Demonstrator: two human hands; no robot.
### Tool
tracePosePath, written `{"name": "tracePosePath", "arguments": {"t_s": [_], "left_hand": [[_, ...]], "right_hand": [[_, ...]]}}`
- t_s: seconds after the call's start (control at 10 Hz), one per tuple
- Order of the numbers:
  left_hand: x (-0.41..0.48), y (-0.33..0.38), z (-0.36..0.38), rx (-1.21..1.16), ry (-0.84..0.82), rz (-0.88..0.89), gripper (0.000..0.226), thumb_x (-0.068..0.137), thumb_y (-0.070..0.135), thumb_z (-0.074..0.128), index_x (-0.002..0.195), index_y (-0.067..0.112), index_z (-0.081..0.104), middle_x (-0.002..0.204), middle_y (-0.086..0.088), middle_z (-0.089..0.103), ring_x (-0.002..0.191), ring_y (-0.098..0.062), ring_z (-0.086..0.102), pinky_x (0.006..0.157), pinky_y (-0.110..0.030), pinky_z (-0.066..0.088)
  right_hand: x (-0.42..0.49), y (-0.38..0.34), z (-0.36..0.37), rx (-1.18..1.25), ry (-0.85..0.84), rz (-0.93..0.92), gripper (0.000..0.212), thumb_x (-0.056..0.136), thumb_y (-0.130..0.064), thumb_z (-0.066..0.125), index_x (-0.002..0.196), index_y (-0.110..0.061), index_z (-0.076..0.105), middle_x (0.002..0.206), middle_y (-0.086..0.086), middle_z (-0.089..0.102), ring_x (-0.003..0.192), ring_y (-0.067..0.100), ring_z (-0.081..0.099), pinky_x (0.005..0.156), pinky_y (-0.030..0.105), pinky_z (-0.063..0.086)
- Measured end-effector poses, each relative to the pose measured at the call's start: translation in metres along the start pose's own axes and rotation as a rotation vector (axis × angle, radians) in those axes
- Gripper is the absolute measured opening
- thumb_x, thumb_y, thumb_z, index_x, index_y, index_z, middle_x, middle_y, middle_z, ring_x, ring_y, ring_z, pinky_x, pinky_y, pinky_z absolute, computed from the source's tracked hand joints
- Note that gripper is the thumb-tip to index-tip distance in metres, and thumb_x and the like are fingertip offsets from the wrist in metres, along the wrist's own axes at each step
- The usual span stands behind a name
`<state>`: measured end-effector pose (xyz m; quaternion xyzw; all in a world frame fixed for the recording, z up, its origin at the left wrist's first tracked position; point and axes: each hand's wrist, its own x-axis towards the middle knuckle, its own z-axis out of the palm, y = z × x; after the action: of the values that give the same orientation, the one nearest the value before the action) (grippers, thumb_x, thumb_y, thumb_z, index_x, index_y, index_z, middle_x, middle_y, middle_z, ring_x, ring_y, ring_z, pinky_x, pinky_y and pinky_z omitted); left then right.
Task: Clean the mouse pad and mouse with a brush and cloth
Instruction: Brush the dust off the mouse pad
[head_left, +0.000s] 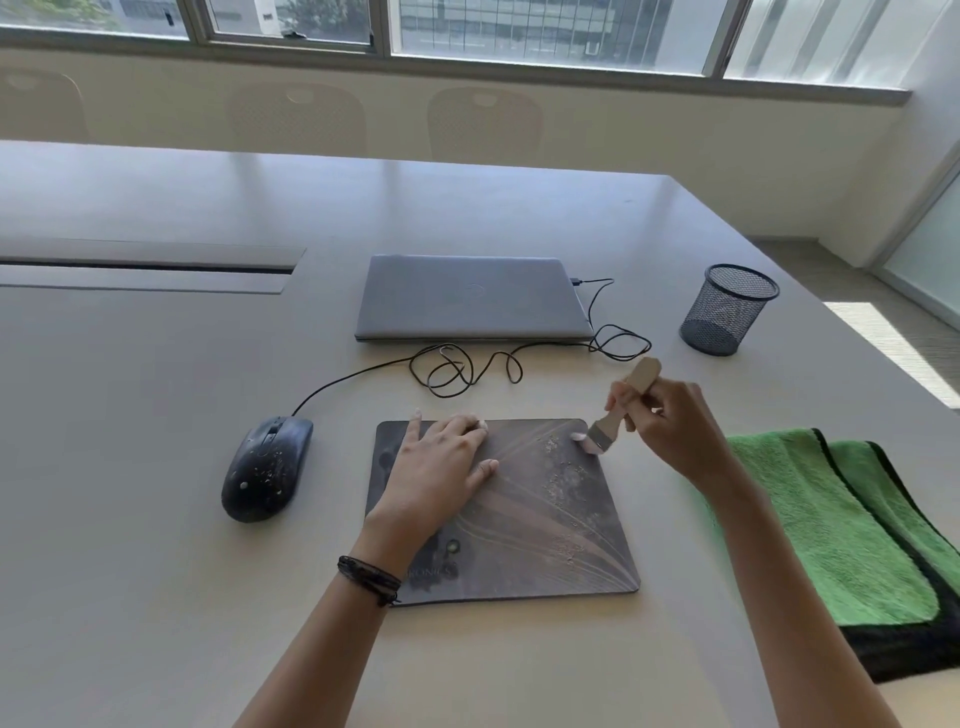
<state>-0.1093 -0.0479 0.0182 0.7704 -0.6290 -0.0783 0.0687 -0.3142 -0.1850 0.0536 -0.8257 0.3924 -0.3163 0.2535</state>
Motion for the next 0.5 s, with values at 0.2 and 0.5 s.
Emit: {"name": "tracePosePath", "arguments": {"t_s": [0.2, 0.5], "left_hand": [[-0.0012, 0.0, -0.0005, -0.007, -0.002, -0.005, 0.053, 0.096, 0.047, 0.034, 0.143, 0.024, 0.03, 0.149, 0.009, 0.031, 0.138, -0.01, 0.027, 0.118, -0.045, 0.001], [-0.0018, 0.0003, -0.0008, -0.015, -0.005, -0.007, 0.053, 0.096, 0.047, 0.034, 0.143, 0.024, 0.03, 0.149, 0.009, 0.03, 0.138, -0.01, 0.027, 0.119, -0.045, 0.002]], "right_hand": [[0.0017, -0.0054, -0.0027, 0.015, 0.04, -0.008, 0.028, 0.091, -0.025, 0.053, 0.065, -0.026, 0.064, 0.049, -0.015, 0.058, 0.05, 0.009, 0.053, 0.058, 0.03, 0.042], [-0.0004, -0.0018, -0.0037, -0.036, -0.028, 0.01, 0.037, 0.091, -0.027, 0.054, 0.054, -0.028, 0.059, 0.04, -0.01, 0.05, 0.04, 0.007, 0.043, 0.052, 0.028, 0.037]]}}
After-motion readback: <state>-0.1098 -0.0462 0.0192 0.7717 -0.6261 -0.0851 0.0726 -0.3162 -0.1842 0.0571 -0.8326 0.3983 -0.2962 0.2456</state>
